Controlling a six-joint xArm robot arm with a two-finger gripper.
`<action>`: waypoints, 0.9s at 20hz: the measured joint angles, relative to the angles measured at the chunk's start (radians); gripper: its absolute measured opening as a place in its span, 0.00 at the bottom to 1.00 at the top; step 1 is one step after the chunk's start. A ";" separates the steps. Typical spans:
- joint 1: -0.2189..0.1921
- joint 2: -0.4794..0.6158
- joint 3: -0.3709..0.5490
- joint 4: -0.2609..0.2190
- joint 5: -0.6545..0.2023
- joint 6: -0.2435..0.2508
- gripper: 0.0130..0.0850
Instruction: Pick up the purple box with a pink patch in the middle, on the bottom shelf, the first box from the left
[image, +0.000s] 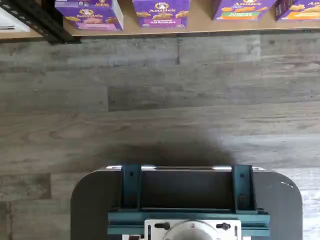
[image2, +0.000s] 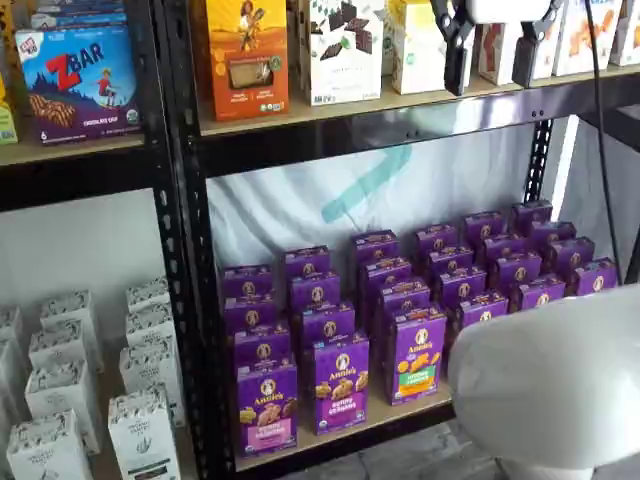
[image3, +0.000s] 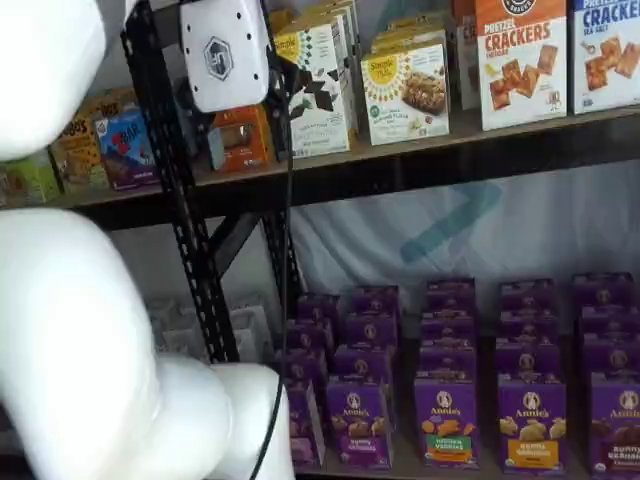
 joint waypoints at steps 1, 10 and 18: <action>0.003 0.000 0.000 -0.003 0.001 0.001 1.00; -0.004 -0.002 0.028 0.006 -0.023 -0.002 1.00; 0.052 -0.021 0.159 -0.013 -0.121 0.044 1.00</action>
